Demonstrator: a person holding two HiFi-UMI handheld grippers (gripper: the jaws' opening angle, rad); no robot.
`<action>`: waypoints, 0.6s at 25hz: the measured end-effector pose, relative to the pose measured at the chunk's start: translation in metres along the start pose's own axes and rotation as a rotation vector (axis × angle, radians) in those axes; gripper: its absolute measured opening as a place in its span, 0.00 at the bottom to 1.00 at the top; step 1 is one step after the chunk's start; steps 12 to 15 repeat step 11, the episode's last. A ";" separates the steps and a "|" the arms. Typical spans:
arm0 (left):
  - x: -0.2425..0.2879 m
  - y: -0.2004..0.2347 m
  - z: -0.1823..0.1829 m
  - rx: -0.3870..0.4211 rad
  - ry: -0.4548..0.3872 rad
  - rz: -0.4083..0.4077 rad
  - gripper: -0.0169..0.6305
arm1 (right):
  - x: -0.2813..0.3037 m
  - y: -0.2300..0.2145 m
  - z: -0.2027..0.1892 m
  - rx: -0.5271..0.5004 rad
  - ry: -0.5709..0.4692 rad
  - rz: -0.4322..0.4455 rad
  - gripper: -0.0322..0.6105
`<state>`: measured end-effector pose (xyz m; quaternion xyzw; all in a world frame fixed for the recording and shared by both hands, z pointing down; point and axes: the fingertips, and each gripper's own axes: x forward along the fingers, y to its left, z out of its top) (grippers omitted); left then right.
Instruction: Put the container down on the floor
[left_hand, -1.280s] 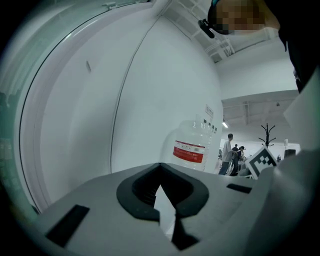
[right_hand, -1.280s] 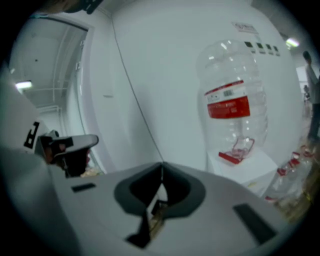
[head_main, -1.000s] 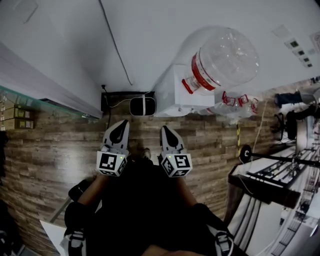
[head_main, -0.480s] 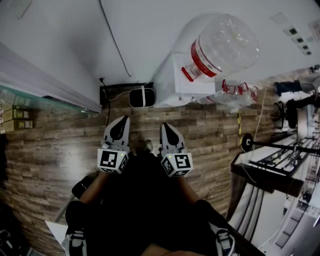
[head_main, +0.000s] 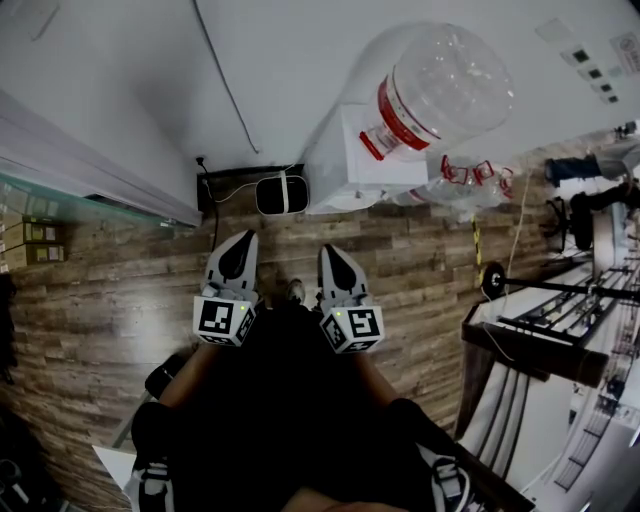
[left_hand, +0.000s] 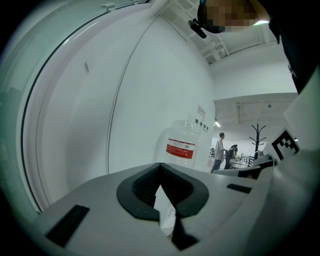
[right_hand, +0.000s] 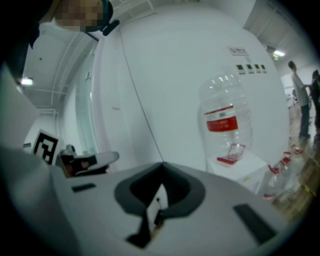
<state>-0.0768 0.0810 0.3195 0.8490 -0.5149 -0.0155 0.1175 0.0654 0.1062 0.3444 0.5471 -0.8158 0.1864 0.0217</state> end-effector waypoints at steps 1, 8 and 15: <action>0.000 0.000 0.000 0.001 -0.001 -0.001 0.07 | 0.000 0.000 0.000 0.002 0.001 -0.001 0.10; 0.001 0.001 -0.002 -0.003 0.006 -0.005 0.07 | 0.003 -0.002 -0.001 0.005 -0.002 -0.008 0.10; 0.001 0.001 -0.003 -0.007 0.011 -0.006 0.07 | 0.004 -0.003 -0.002 0.021 0.010 -0.008 0.10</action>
